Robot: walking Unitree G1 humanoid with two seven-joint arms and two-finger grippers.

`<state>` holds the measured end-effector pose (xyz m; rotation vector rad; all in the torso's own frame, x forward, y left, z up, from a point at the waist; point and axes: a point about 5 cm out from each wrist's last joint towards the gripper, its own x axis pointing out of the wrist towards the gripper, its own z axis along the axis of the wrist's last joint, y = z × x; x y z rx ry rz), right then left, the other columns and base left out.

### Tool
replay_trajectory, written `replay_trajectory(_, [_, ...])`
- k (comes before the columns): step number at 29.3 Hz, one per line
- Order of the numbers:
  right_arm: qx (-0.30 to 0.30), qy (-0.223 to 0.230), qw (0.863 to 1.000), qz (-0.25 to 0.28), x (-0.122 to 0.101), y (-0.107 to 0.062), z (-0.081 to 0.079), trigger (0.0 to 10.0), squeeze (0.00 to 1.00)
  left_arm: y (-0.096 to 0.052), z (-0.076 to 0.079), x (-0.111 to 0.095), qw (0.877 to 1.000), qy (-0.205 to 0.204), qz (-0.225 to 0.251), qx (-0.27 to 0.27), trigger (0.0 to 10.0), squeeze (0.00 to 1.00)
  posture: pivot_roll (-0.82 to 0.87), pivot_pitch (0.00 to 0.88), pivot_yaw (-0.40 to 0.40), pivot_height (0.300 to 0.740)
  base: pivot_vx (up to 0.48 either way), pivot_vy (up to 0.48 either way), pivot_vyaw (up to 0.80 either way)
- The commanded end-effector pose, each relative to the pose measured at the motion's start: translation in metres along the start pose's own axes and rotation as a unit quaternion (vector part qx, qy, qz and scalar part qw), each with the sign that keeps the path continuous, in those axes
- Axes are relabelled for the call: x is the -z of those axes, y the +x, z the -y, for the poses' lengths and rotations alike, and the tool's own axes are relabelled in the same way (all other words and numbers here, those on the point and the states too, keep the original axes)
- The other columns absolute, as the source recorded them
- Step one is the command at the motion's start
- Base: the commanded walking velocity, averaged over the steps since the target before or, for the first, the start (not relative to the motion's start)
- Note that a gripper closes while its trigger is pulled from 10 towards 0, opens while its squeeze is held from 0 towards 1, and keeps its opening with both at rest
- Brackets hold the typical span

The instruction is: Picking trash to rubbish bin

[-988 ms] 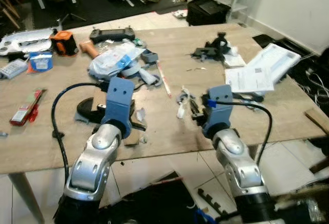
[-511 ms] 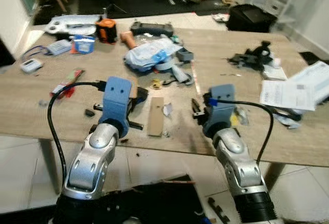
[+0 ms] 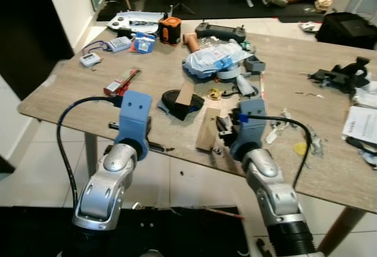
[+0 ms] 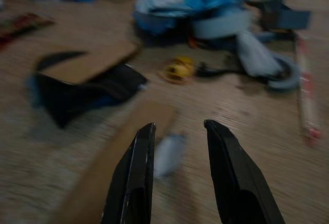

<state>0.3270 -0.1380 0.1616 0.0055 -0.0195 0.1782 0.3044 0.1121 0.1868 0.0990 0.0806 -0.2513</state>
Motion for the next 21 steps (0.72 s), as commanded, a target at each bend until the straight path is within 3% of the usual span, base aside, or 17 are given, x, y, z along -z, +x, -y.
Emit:
replay_trajectory(1, [-0.007, 0.014, 1.0, -0.027, 0.0085, -0.0013, -0.0029, 10.0, 0.0, -0.0004, 0.001, 0.005, 1.0, -0.003, -0.012, 0.002, 10.0, 0.0, 0.18, 0.125, 0.005, 0.74, 0.0, 0.0, -0.8])
replay_trajectory(11, [-0.004, 0.005, 1.0, -0.026, 0.0091, -0.0026, -0.0027, 10.0, 0.0, 0.0, 0.0006, 0.0053, 1.0, -0.001, -0.012, 0.0, 10.0, 0.0, 0.18, 0.126, 0.003, 0.74, 0.0, 0.0, -0.8])
replay_trajectory(21, [0.002, 0.011, 0.999, -0.032, 0.0107, -0.0036, -0.0018, 10.0, 0.0, -0.0001, 0.0013, 0.0052, 1.0, -0.002, -0.01, 0.003, 10.0, 0.0, 0.18, 0.126, 0.001, 0.74, 0.0, 0.0, 0.0])
